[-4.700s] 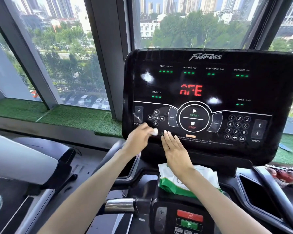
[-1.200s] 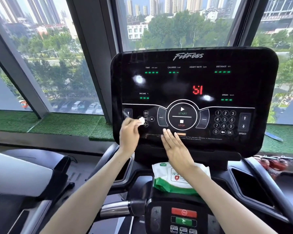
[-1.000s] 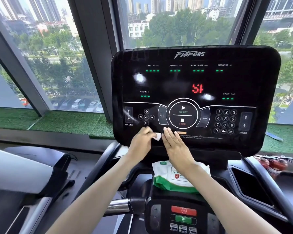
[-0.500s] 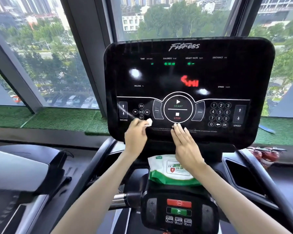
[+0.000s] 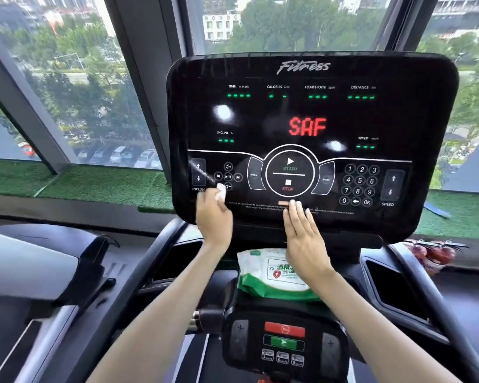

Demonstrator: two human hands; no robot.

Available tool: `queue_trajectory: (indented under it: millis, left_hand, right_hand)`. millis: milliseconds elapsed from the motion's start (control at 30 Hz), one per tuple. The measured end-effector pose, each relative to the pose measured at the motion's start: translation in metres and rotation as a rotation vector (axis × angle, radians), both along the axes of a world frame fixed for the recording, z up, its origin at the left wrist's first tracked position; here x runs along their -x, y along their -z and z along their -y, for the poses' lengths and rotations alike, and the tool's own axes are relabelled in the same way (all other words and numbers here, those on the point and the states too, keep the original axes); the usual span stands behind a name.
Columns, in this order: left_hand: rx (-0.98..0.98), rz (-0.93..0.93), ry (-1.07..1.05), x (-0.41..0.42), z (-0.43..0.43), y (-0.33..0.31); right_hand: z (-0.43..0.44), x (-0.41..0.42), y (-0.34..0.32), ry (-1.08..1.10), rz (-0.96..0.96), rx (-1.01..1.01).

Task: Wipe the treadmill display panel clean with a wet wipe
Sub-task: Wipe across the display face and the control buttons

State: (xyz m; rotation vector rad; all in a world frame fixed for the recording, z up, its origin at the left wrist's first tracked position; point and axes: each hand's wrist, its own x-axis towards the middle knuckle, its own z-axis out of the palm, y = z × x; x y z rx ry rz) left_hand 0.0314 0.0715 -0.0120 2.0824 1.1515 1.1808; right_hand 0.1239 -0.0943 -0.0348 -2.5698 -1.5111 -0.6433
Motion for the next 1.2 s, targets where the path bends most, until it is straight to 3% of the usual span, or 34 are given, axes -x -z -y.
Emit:
queue_trajectory:
  millis: [100, 200, 300, 533, 733, 800, 967, 1133, 1200]
  left_hand:
    - [0.025, 0.044, -0.045, -0.014, 0.014, -0.001]
    - [-0.141, -0.037, 0.202, -0.040, 0.060, 0.003]
    - [-0.164, -0.077, 0.327, -0.046, 0.068, 0.005]
    - [0.047, 0.025, -0.052, -0.026, 0.029, -0.005]
    - [-0.310, -0.202, 0.369, -0.045, 0.073, 0.007]
    - [-0.321, -0.153, 0.311, -0.038, 0.054, 0.002]
    - [-0.027, 0.097, -0.034, -0.048, 0.047, -0.010]
    - [-0.265, -0.078, 0.394, -0.078, 0.109, 0.005]
    - [-0.237, -0.072, 0.410, -0.078, 0.105, 0.004]
  right_hand:
    - [-0.003, 0.001, 0.002, 0.003, -0.012, 0.027]
    - [-0.001, -0.003, 0.002, -0.011, -0.006, 0.031]
    - [0.002, -0.005, 0.001, -0.036, -0.006, 0.031]
    - [0.000, -0.002, 0.000, -0.029, -0.047, 0.022]
    - [0.011, -0.017, -0.005, -0.110, -0.042, -0.014]
    - [0.019, -0.021, -0.006, -0.113, -0.050, -0.031]
    - [0.039, -0.024, 0.002, -0.042, -0.123, -0.129]
    - [0.057, -0.037, 0.003, 0.036, -0.172, -0.205]
    - [0.062, -0.040, 0.003, 0.074, -0.162, -0.182]
